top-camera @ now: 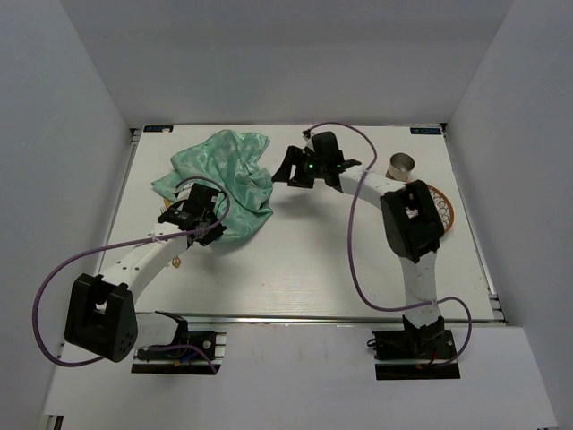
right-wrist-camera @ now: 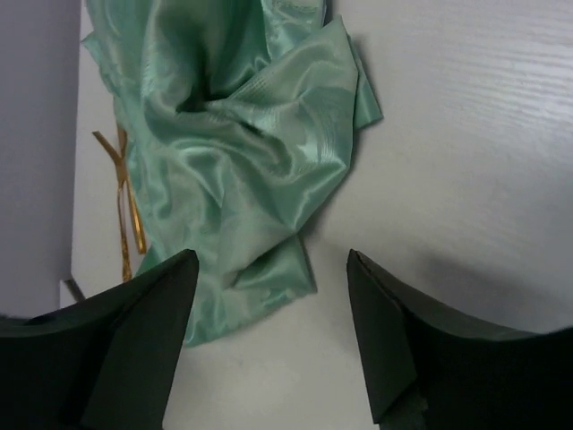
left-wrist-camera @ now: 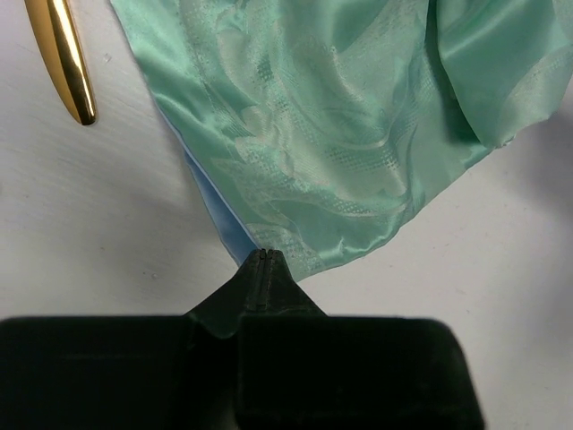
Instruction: Set the dinner table for one person
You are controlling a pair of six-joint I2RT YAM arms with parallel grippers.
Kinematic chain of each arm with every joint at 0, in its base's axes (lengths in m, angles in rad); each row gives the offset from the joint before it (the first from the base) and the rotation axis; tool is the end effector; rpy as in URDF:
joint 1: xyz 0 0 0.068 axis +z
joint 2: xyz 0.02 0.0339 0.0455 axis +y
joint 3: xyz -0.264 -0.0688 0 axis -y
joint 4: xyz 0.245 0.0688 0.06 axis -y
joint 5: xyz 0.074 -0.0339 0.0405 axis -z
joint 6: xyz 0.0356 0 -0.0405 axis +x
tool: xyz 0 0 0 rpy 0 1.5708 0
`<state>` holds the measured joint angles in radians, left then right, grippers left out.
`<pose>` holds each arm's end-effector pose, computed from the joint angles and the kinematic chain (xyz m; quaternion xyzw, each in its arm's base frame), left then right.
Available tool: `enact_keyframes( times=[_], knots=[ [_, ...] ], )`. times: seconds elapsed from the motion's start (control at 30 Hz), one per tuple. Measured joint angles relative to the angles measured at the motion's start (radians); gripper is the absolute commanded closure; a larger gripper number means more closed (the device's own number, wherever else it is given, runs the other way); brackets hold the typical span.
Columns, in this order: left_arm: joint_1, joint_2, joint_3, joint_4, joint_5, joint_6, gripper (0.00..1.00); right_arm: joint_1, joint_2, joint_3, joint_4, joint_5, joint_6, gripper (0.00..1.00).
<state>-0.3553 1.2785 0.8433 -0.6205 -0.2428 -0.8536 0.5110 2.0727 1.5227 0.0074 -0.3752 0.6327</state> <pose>0.2325 -0.0772 0.2229 -0.2666 0.9227 -0.0473 0.2746 0.4114 0.2456 0.2127 -0.0395 0.8595 0.3980 0.3184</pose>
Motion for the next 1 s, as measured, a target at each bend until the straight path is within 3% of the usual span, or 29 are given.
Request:
enact_keyframes(
  times=[0.07,0.23,0.5,0.8,0.87,1.0],
  knots=[
    [0.000,0.000,0.000,0.001,0.005,0.016,1.00,0.020,0.090,0.067,0.020,0.027,0.010,0.36],
    [0.000,0.000,0.000,0.004,0.024,0.058,1.00,0.042,0.248,0.161,0.030,0.077,0.013,0.38],
    [0.000,0.000,-0.005,0.025,0.068,0.102,1.00,0.033,0.276,0.196,0.053,0.154,-0.007,0.51],
    [0.000,0.001,-0.006,0.044,0.102,0.124,1.00,0.033,0.390,0.344,0.093,0.129,-0.001,0.51],
    [0.000,0.001,-0.006,0.046,0.104,0.127,1.00,0.034,0.412,0.378,0.089,0.129,-0.002,0.58],
    [0.000,0.001,-0.006,0.045,0.106,0.134,1.00,0.034,0.427,0.389,0.081,0.132,-0.005,0.85]
  ],
)
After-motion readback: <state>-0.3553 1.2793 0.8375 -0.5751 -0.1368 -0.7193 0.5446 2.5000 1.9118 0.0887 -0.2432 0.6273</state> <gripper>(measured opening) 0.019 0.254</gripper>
